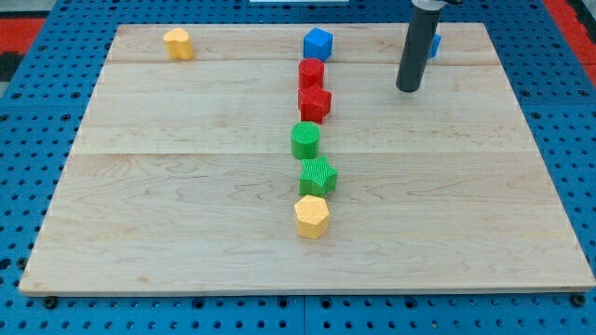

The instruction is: Push the blue triangle into the blue cube

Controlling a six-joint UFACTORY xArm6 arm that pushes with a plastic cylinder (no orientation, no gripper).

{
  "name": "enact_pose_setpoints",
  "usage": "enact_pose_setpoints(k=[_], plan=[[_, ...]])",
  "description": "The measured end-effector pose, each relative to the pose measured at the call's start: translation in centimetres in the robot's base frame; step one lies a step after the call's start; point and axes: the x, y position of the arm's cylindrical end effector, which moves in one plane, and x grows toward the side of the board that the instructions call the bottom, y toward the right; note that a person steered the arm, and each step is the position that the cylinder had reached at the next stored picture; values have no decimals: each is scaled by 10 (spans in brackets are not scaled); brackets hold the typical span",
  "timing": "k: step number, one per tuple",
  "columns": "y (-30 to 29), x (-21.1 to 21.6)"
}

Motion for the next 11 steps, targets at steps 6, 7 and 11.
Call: enact_pose_setpoints(k=[6,7,11], plan=[[78,-98],[18,-43],[47,-112]])
